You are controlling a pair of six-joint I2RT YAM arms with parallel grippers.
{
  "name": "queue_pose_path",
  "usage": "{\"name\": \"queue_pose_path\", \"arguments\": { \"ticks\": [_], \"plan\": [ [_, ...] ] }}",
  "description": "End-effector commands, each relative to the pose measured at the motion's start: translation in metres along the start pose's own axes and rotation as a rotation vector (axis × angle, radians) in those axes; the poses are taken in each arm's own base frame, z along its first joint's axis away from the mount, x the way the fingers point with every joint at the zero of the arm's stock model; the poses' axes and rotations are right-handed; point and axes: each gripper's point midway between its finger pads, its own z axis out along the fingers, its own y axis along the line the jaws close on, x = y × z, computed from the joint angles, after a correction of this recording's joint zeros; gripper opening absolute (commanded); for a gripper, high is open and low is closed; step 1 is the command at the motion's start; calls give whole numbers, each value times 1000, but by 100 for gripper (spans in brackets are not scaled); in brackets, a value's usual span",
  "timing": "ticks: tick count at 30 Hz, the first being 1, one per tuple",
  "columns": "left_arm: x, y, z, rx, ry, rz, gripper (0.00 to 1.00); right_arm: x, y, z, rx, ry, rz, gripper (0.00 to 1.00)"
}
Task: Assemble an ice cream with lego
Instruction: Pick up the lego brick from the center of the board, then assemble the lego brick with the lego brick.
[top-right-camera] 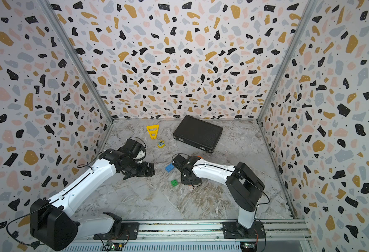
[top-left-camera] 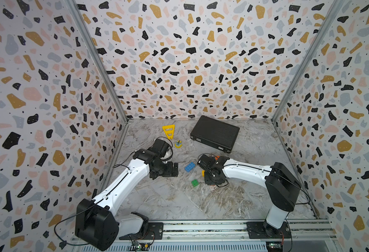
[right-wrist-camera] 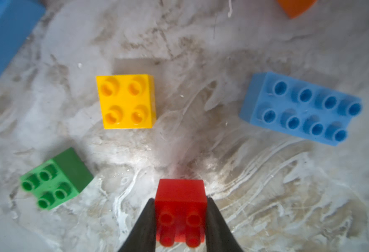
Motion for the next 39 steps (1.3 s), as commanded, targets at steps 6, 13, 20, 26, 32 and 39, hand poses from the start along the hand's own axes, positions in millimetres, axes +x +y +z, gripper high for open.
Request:
{"name": "queue_pose_path", "arguments": {
  "ticks": [6, 13, 20, 26, 32, 39],
  "plan": [
    [-1, -5, -8, 14, 0, 41, 100, -30, 24, -23, -1, -32, -85, 26],
    [1, -4, -4, 17, 2, 50, 100, -44, 39, -13, -3, -15, -96, 25],
    [2, -5, -5, 24, -12, 51, 100, -52, 26, -8, 17, -9, -79, 25],
    [1, -4, -5, 20, -18, 51, 100, -59, 23, -10, 11, -18, -75, 25],
    [1, -3, -3, 17, -14, 53, 100, -65, 26, -9, -3, -15, -91, 25],
    [1, -3, -3, 16, -14, 53, 100, -64, 27, -8, -16, -1, -96, 25]
  ]
}}
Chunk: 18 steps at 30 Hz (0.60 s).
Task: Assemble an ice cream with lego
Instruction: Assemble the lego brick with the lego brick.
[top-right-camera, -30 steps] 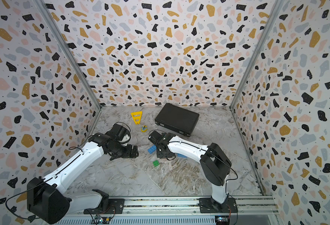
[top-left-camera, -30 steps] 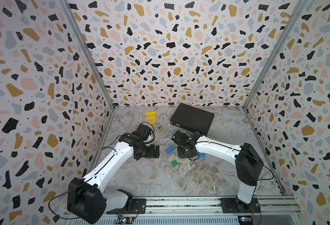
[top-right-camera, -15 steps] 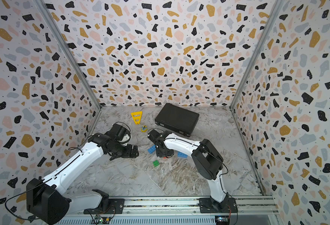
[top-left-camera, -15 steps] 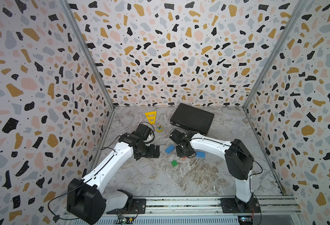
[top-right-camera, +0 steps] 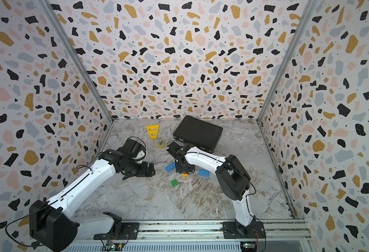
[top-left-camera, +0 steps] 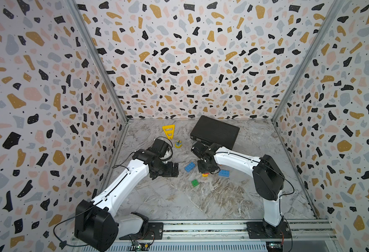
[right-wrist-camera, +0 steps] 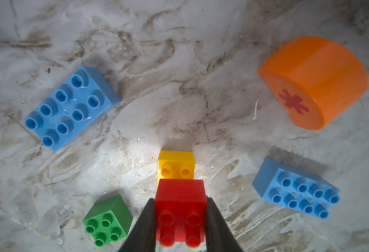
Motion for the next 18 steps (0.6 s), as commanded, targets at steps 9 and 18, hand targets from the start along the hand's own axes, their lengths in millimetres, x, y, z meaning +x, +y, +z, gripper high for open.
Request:
{"name": "queue_pose_path", "arguments": {
  "ticks": [9, 18],
  "plan": [
    [2, 1, 0, -4, -5, 22, 100, -3, 3, -1, -11, 15, -12, 24],
    [2, 2, 0, -8, -4, 23, 100, -7, 0, 4, -2, 15, -2, 24]
  ]
}}
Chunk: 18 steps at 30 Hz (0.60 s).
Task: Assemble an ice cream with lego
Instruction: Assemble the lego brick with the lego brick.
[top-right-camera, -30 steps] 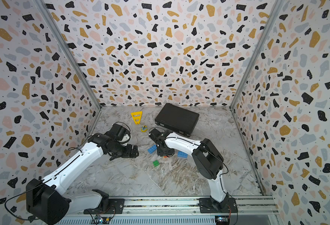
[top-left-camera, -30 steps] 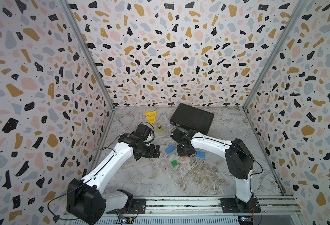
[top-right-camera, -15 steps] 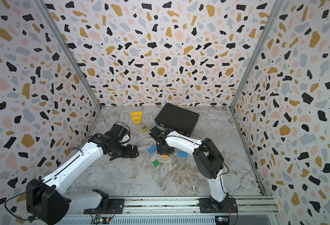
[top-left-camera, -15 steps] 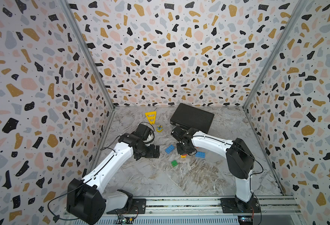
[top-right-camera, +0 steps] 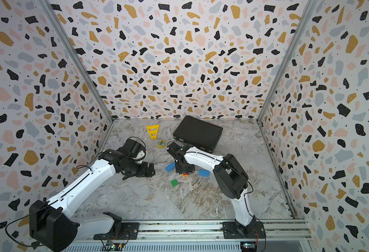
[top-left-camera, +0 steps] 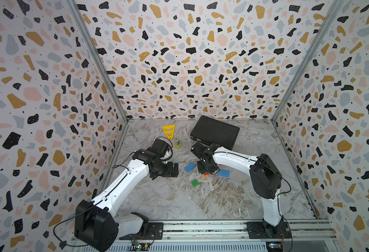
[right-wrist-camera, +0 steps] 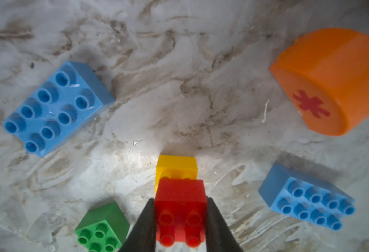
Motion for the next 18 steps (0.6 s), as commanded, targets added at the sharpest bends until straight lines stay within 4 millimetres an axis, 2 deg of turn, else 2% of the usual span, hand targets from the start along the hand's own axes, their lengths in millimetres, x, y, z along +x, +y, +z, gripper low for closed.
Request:
{"name": "queue_pose_path", "arguments": {
  "ticks": [1, 18],
  "plan": [
    [2, 2, 0, -7, -5, 18, 100, -7, 0, -7, -4, -13, 3, 24],
    [2, 1, 1, -6, 2, 19, 99, -3, 6, -1, -45, 5, 28, 24]
  ]
}}
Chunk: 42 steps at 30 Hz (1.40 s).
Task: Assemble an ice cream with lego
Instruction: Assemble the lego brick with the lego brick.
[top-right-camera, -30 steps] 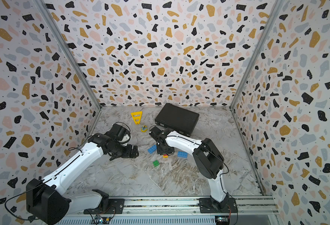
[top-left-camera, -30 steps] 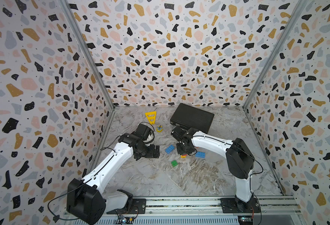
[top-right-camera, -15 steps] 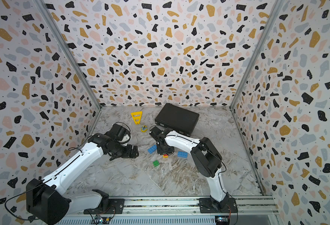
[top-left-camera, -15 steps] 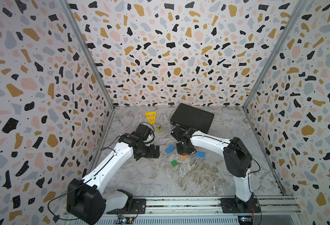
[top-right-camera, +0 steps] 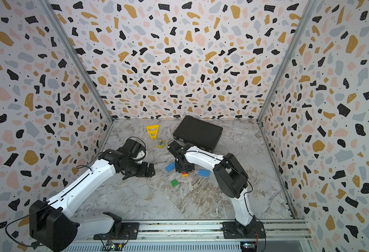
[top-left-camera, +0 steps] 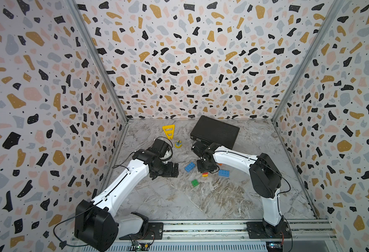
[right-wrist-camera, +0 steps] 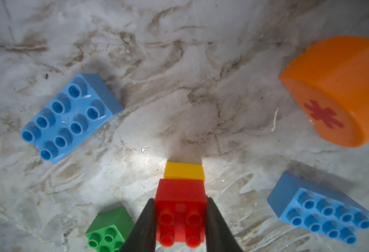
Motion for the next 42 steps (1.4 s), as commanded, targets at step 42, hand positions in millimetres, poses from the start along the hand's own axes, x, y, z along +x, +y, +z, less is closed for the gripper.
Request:
{"name": "queue_pose_path", "arguments": {
  "ticks": [42],
  "plan": [
    [4, -1, 7, 7, 28, 14, 100, 20, -13, 4, 22, 28, 90, 22]
  ]
}}
